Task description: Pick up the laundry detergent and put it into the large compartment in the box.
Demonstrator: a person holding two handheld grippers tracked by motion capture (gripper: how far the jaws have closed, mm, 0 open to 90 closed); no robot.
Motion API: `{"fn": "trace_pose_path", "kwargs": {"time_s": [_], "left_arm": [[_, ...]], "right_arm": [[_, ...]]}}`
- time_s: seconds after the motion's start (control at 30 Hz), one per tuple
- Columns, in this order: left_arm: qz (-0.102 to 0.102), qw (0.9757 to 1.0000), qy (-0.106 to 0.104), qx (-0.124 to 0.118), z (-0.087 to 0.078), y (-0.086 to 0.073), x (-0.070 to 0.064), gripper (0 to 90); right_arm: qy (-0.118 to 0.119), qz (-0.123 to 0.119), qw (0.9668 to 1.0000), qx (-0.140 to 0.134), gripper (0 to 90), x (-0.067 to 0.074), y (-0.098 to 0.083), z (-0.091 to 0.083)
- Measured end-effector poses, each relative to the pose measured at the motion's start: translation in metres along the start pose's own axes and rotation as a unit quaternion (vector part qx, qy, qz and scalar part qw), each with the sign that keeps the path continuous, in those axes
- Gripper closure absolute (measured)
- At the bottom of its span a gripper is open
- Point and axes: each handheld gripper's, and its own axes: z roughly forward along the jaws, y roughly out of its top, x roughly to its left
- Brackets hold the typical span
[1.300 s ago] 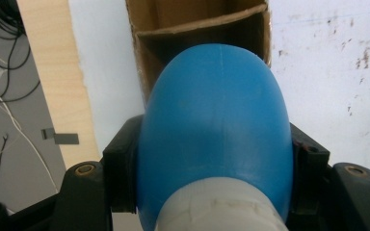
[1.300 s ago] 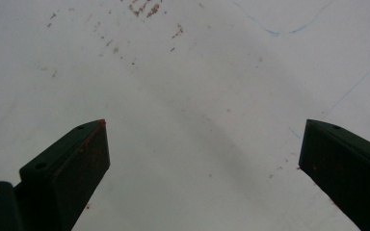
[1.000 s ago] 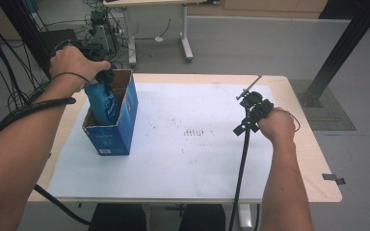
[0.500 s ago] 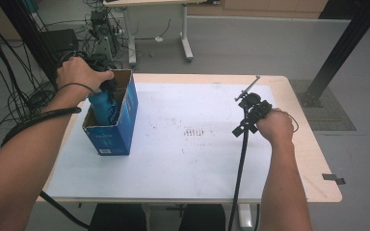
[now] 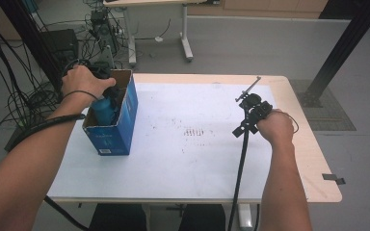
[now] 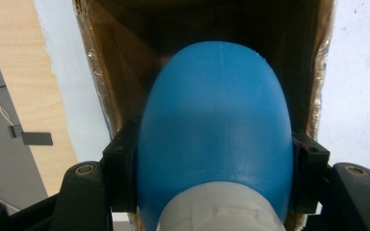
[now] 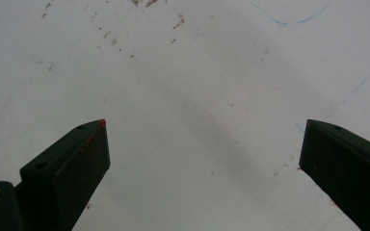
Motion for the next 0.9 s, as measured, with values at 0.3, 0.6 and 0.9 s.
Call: {"fn": "trace_pose_path", "kwargs": {"time_s": [0.3, 0.6, 0.9], "left_arm": [[0.005, 1.0000, 0.008, -0.001, 0.012, 0.000, -0.005, 37.4], [0.002, 1.0000, 0.001, 0.001, 0.023, 0.000, -0.002, 37.4], [0.002, 1.0000, -0.002, 0.002, 0.029, 0.000, 0.000, 37.3]], "right_arm": [[0.002, 0.001, 1.0000, -0.002, 3.6, 0.000, -0.001, 0.001], [0.002, 0.004, 1.0000, -0.002, 3.6, 0.000, -0.002, 0.002], [0.002, 0.005, 1.0000, -0.001, 3.6, 0.000, -0.004, 0.003]]}}
